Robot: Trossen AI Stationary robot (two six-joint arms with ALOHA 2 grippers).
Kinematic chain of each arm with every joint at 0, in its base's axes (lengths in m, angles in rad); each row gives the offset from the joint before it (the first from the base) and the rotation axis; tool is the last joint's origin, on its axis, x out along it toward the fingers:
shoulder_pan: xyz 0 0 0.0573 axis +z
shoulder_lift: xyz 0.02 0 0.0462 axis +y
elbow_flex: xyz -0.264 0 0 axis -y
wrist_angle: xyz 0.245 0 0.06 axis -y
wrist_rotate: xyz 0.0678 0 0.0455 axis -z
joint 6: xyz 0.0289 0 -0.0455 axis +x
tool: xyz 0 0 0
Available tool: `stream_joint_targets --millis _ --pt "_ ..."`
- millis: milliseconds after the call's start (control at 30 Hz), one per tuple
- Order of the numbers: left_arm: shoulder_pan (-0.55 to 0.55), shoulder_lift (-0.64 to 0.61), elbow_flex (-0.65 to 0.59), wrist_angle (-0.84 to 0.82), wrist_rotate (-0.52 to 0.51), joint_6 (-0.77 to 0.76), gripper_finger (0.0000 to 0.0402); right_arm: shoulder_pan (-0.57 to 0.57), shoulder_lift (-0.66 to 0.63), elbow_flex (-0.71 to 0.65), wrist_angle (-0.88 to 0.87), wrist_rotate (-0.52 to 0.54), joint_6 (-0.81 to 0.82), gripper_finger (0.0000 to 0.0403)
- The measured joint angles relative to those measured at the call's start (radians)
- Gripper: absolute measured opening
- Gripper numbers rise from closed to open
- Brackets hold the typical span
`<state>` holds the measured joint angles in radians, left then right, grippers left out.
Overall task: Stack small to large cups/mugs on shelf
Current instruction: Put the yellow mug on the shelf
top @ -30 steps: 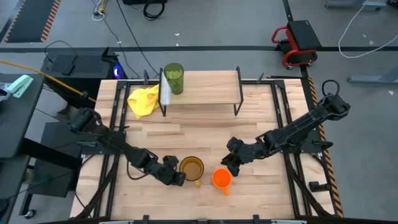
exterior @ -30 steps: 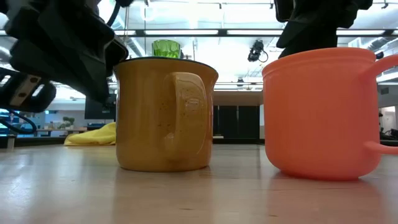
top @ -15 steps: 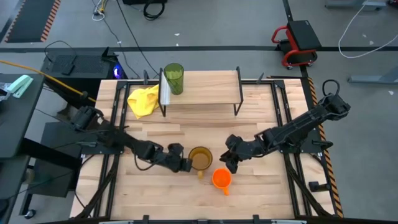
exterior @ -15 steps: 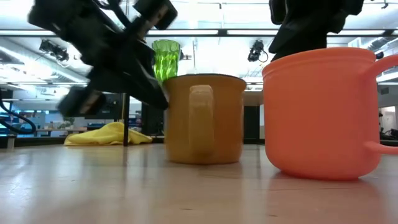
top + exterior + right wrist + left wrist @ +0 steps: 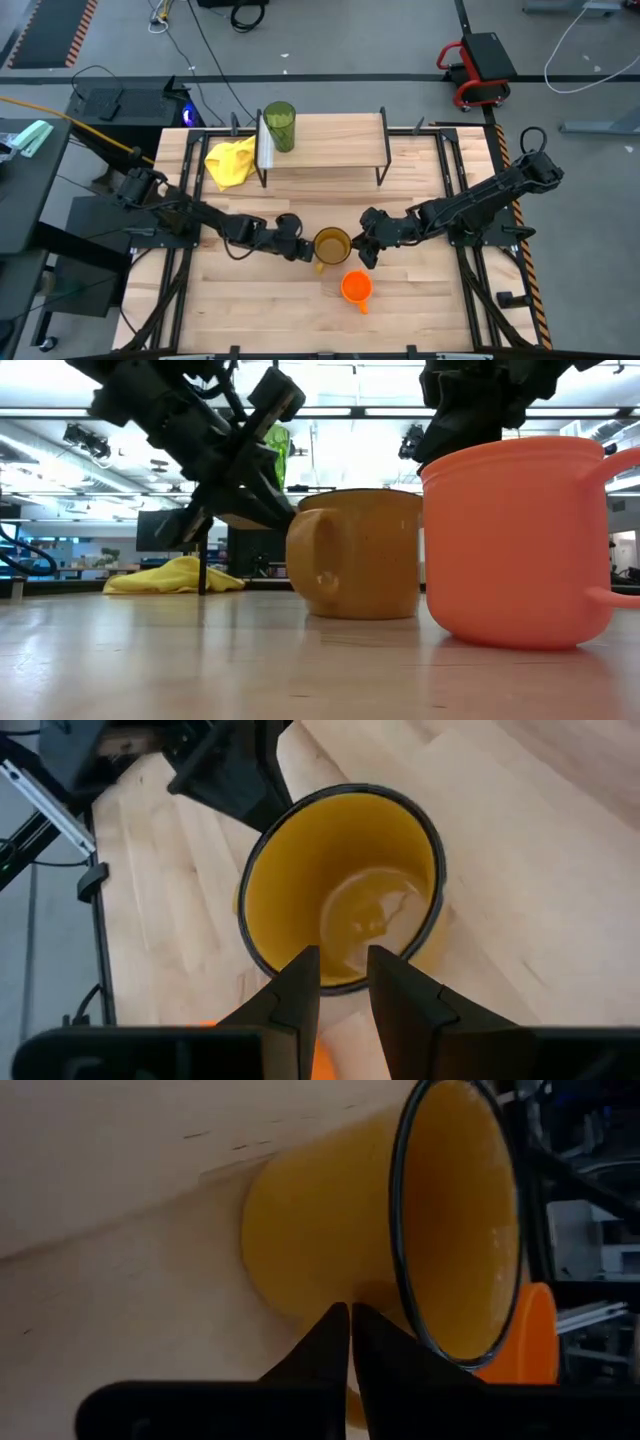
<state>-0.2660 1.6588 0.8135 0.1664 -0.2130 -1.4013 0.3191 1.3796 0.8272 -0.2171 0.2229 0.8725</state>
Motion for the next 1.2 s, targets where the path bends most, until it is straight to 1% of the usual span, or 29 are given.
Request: stream_joint_targets --millis 100,167,267,433,533,667,733,900,967,1100,1200 --pt "-0.002 0.000 0.000 0.008 0.033 0.001 0.0026 0.026 0.000 0.000 -0.033 -0.038 0.063 0.0094" --pt "-0.018 0.000 0.000 0.010 0.042 0.000 0.0022 0.061 0.000 0.000 -0.051 -0.034 0.110 0.0094" --pt "-0.045 0.000 0.000 0.009 0.049 -0.006 0.0013 0.096 0.000 0.000 -0.076 0.000 0.174 0.0094" --pt "-0.087 0.000 0.000 0.018 0.045 -0.032 0.0010 0.089 0.011 0.000 -0.092 0.001 0.262 0.0094" --pt "-0.099 0.000 0.000 0.017 0.046 -0.042 0.0018 0.067 0.040 0.000 -0.098 0.000 0.273 0.0094" --pt "-0.096 0.000 0.000 0.021 0.041 -0.043 0.0025 0.038 0.092 0.000 -0.095 -0.031 0.268 0.0094" --pt "-0.094 0.000 0.000 0.022 0.038 -0.043 0.0024 0.023 0.114 0.000 -0.089 -0.049 0.260 0.0094" --pt "-0.090 0.011 0.000 0.036 0.034 -0.043 0.0013 -0.006 0.148 0.000 -0.028 -0.053 0.238 0.0094" --pt "-0.089 0.028 0.004 0.073 0.036 -0.045 0.0011 -0.016 0.150 0.000 -0.012 -0.055 0.232 0.0094" --pt "-0.089 0.064 0.040 0.073 0.042 -0.043 0.0014 -0.039 0.150 0.000 0.010 -0.055 0.219 0.0094" --pt "-0.079 0.103 0.086 0.066 0.047 -0.008 0.0022 -0.061 0.150 0.001 0.023 -0.054 0.202 0.0094"
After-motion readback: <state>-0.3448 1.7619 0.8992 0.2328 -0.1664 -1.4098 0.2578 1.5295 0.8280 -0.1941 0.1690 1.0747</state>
